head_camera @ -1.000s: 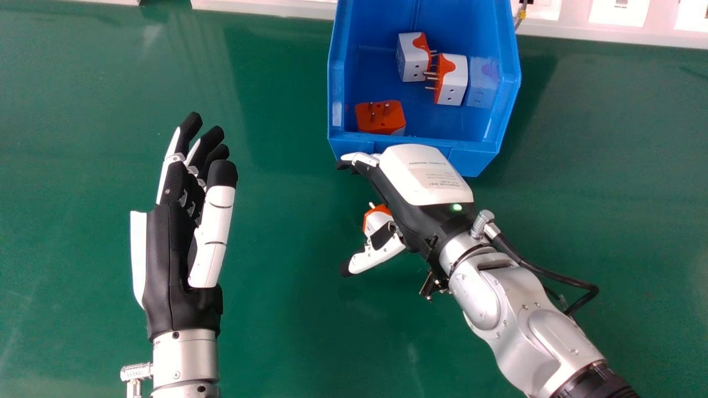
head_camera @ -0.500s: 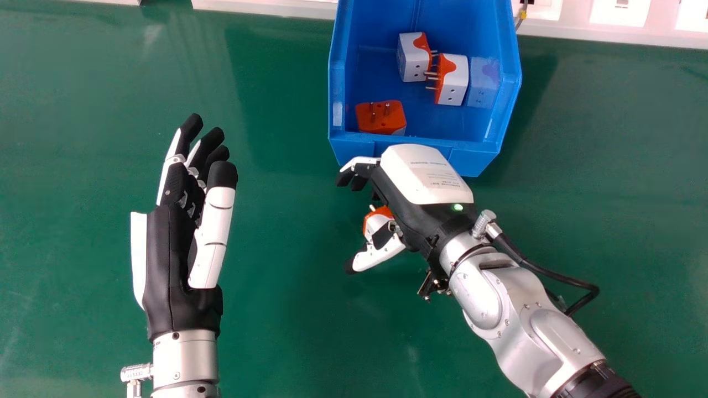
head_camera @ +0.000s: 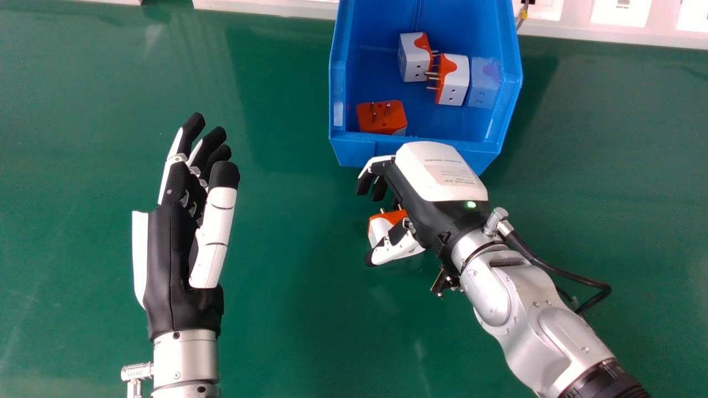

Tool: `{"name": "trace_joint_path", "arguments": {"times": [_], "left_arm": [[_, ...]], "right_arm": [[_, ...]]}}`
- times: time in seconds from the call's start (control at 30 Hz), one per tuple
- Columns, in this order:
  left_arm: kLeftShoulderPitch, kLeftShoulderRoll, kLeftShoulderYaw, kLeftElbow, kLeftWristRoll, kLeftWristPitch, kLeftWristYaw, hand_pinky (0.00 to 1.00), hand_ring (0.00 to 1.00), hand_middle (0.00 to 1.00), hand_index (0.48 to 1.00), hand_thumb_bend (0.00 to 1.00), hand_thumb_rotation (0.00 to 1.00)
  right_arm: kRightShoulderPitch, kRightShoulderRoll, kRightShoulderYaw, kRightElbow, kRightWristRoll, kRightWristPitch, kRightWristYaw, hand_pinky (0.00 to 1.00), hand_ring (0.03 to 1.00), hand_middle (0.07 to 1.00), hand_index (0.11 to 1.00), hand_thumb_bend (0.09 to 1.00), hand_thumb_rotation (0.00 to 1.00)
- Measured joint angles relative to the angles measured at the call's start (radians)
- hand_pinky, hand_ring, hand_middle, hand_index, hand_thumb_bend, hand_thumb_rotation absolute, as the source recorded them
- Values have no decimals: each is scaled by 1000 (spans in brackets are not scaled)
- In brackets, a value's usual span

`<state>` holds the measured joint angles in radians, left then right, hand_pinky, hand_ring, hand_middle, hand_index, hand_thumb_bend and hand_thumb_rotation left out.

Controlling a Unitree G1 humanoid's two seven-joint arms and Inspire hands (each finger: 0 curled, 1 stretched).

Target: Pick all objects and put in blue box

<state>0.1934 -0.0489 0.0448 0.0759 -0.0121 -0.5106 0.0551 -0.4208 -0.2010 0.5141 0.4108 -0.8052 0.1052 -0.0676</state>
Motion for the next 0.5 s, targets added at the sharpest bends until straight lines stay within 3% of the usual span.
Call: {"name": "trace_joint_path", "arguments": {"times": [0.13, 0.5], "left_arm": [[0, 0, 0, 0, 1, 0, -3, 818, 872, 881, 907, 744, 784], [0, 0, 0, -1, 2, 0, 0, 818, 872, 881, 906, 743, 784]], "right_arm": [[0, -1, 17, -39, -34, 82, 74, 394, 501, 582, 607, 588, 66], [-6, -26, 42, -105, -49, 139, 237, 404, 535, 608, 584, 566, 53]]}}
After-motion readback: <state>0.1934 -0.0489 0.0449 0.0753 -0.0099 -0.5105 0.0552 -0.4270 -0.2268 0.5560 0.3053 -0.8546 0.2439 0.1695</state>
